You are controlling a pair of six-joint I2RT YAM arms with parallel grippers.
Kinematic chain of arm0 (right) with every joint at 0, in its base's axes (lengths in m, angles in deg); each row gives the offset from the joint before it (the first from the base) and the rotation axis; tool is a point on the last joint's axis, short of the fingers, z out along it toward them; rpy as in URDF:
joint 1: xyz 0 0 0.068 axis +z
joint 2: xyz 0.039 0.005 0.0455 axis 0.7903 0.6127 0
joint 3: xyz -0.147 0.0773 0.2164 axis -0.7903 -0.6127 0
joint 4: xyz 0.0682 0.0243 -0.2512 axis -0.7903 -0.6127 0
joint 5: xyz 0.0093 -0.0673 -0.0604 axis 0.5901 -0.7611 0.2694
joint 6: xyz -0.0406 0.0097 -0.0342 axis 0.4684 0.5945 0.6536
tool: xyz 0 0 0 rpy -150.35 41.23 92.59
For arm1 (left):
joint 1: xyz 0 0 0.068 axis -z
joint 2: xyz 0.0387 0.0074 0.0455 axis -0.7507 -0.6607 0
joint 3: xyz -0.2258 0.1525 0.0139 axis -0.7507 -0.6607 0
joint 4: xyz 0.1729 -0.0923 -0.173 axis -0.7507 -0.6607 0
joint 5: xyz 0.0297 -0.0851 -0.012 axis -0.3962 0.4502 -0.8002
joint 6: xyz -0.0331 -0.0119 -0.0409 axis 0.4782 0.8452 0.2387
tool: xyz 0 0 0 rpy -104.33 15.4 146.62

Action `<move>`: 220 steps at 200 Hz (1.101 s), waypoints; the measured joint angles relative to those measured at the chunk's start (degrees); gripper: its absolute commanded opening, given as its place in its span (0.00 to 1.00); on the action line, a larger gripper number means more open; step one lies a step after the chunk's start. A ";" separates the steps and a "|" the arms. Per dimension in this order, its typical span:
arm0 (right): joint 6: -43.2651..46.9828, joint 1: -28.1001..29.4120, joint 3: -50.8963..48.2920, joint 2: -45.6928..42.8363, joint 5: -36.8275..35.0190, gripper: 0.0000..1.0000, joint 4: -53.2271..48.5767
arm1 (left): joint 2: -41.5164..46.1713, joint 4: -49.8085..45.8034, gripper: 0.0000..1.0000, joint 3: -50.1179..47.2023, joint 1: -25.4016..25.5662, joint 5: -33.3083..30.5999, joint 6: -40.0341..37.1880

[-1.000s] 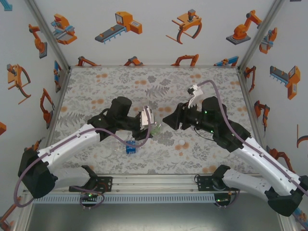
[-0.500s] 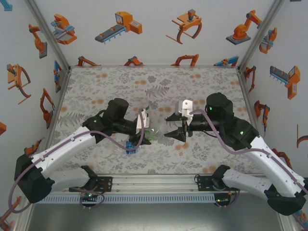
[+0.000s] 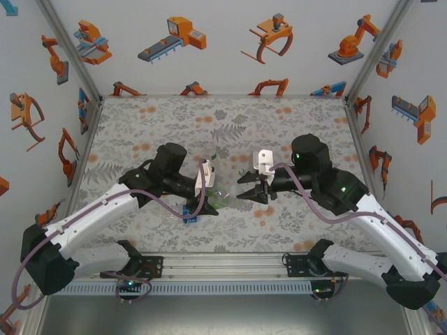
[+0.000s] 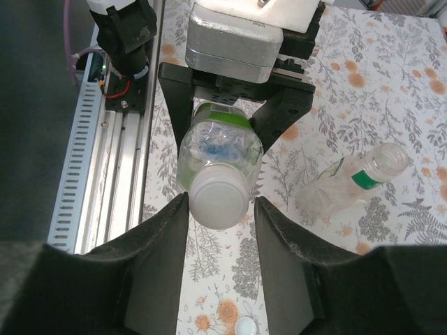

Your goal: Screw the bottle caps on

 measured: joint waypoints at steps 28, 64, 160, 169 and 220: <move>-0.85 0.00 -0.04 0.20 0.63 0.34 0.28 | 0.00 -0.11 0.00 0.11 0.00 0.09 -0.22; -2.56 0.00 -0.76 0.20 0.92 0.21 1.20 | -0.02 -1.07 0.00 0.11 -0.02 0.22 -0.48; -38.27 0.37 -8.07 -1.38 -13.57 0.00 11.89 | -0.02 0.42 0.00 -0.61 -0.50 -5.99 0.48; -43.43 0.37 -8.68 -1.38 -15.56 0.00 12.79 | -0.07 0.61 0.00 -0.66 -0.55 -6.95 0.61; -68.37 0.37 -9.25 -1.14 -27.47 0.00 12.13 | -0.52 5.75 0.00 -1.36 -0.48 -13.14 2.14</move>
